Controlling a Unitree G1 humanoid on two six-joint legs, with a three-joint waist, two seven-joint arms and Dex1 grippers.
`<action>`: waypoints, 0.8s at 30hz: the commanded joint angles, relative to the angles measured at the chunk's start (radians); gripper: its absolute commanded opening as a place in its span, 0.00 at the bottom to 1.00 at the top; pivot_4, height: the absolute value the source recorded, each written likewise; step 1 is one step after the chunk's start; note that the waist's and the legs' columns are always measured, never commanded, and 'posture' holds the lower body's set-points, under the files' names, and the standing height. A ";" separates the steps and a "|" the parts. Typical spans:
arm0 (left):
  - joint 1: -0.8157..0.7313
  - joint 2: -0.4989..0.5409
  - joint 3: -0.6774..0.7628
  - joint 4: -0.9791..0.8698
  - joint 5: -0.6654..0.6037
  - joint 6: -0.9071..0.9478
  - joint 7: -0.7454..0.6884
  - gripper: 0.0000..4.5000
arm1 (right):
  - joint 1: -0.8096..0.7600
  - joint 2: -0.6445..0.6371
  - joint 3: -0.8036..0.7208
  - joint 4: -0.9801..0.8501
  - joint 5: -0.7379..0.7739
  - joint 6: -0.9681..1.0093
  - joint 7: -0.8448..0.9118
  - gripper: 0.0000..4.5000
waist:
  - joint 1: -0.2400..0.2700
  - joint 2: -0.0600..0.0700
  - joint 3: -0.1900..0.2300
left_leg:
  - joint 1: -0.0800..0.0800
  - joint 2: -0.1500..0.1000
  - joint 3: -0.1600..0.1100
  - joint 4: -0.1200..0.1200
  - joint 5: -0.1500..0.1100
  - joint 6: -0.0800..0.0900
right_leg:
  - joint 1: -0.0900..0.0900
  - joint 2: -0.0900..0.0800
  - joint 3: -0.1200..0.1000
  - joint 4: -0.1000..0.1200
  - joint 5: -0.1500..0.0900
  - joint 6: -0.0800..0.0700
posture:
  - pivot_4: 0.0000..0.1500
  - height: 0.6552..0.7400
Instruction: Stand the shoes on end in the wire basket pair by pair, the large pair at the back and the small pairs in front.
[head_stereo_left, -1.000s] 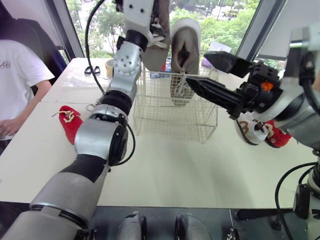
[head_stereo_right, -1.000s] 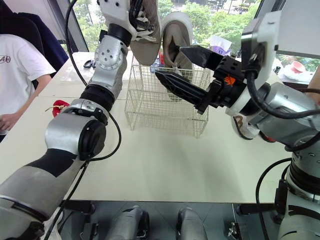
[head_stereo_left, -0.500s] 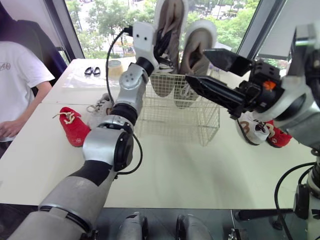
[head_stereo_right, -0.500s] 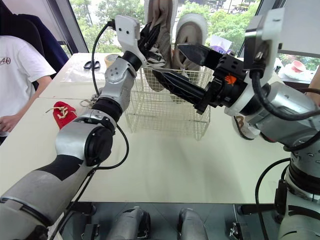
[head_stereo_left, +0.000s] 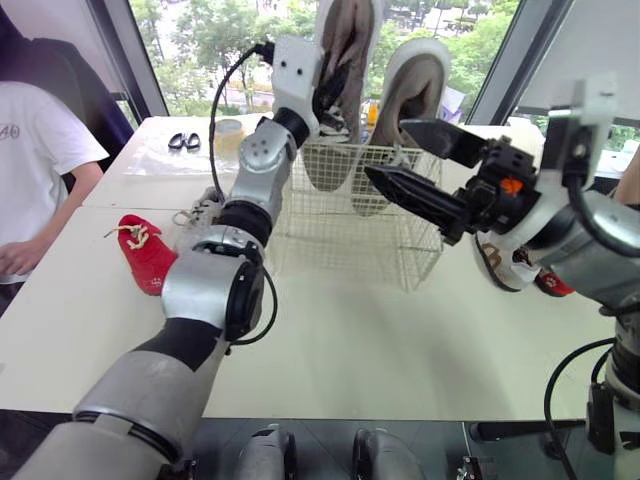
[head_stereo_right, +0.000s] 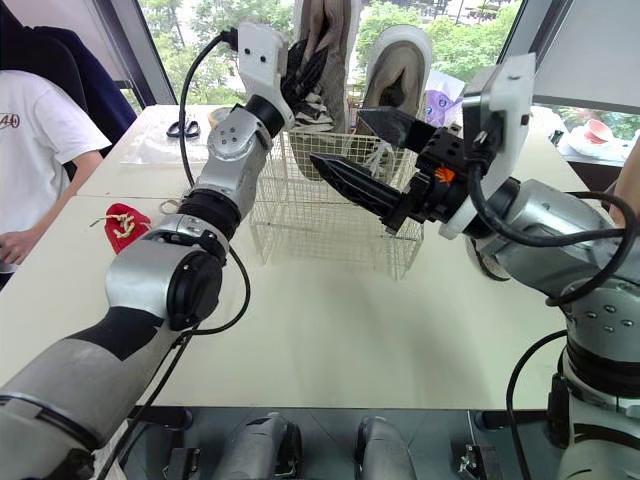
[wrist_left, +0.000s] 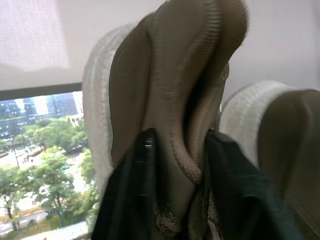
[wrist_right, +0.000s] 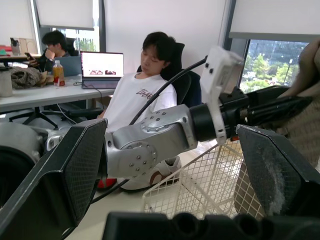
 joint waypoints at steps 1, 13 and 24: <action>0.051 -0.022 -0.002 -0.123 -0.055 0.044 -0.054 0.81 | -0.006 0.010 0.000 0.018 -0.044 -0.032 0.041 1.00 | 0.000 0.000 0.000 | 0.000 0.000 0.000 0.000 0.000 0.000 | 0.000 0.000 0.000 0.000 0.000 0.000 | 1.00 1.00; 0.528 0.128 -0.065 -1.311 -0.240 0.840 -0.041 0.99 | 0.032 -0.013 0.006 0.115 -0.135 -0.002 0.193 1.00 | -0.010 0.002 0.001 | 0.000 0.001 0.000 0.000 0.000 0.000 | -0.001 0.001 0.002 0.001 0.000 0.000 | 1.00 1.00; 0.943 0.366 0.185 -1.805 -0.684 1.469 0.009 0.99 | 0.292 0.099 -0.220 0.264 -0.470 -0.201 -0.012 1.00 | -0.027 0.003 0.001 | 0.004 0.000 0.000 -0.001 0.002 -0.004 | 0.003 0.002 0.003 0.001 -0.001 0.001 | 1.00 1.00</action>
